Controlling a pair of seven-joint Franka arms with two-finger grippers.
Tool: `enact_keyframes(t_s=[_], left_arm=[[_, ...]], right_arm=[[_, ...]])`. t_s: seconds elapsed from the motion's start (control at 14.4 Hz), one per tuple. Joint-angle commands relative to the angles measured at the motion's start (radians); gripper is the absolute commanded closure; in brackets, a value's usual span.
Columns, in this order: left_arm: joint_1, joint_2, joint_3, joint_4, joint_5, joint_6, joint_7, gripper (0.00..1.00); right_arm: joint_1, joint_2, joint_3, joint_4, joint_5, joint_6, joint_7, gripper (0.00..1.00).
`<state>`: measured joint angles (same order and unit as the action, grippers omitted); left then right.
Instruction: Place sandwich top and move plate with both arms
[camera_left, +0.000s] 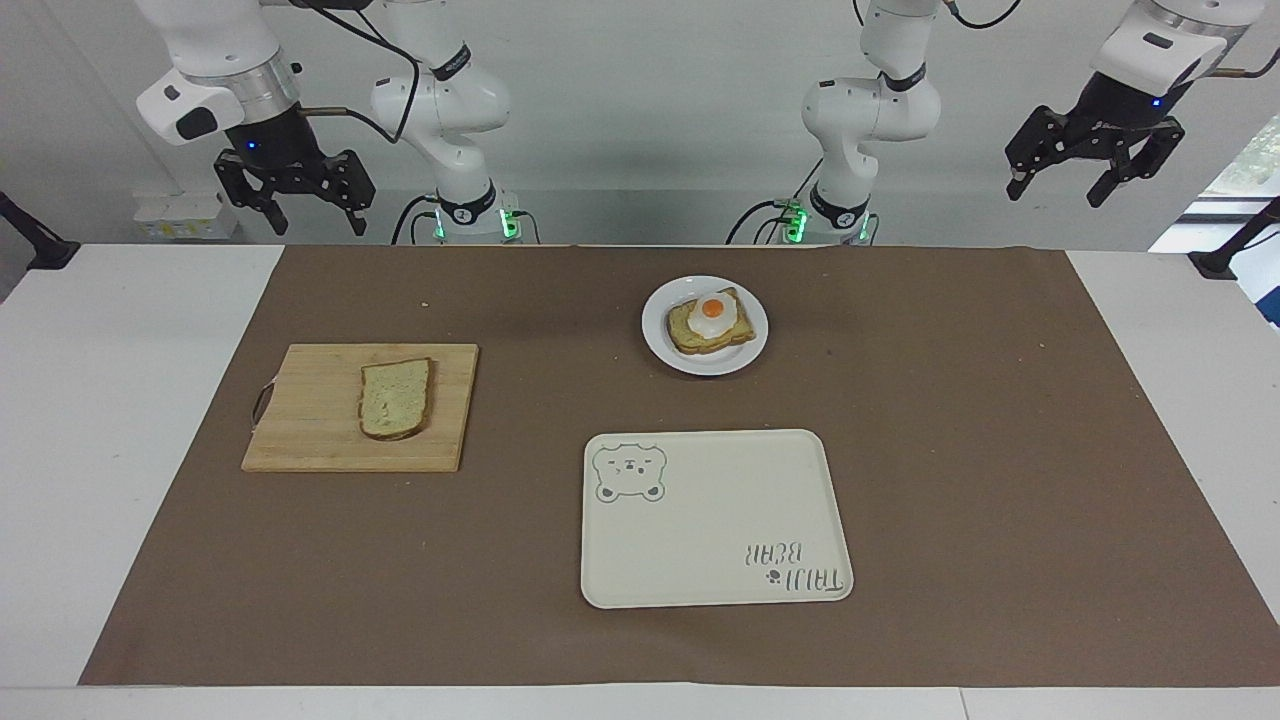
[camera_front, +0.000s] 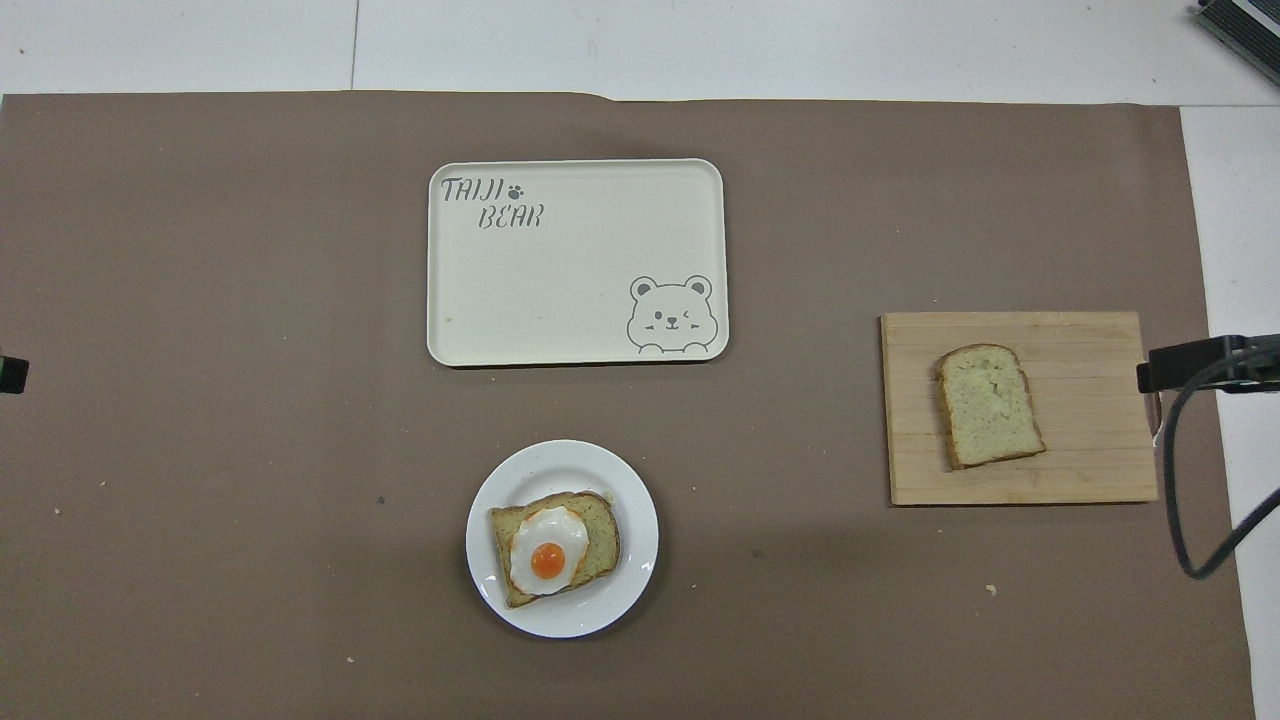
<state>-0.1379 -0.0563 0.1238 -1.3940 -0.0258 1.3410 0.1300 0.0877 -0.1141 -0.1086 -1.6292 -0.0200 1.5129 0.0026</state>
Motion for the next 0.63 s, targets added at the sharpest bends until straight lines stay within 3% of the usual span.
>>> enact_keyframes(t_s=[0.0, 0.21, 0.56], left_arm=[[-0.008, -0.017, 0.010, -0.013, -0.008, -0.008, 0.008, 0.00], [-0.008, -0.017, 0.010, -0.013, -0.008, -0.008, 0.008, 0.00], [-0.008, -0.017, 0.010, -0.013, -0.008, -0.008, 0.008, 0.00]], right_arm=[[-0.014, -0.039, 0.000, -0.075, 0.020, 0.024, -0.018, 0.00], [-0.014, -0.056, 0.000, -0.164, 0.020, 0.108, -0.033, 0.00], [-0.017, -0.006, 0.000, -0.245, 0.075, 0.286, -0.079, 0.00]])
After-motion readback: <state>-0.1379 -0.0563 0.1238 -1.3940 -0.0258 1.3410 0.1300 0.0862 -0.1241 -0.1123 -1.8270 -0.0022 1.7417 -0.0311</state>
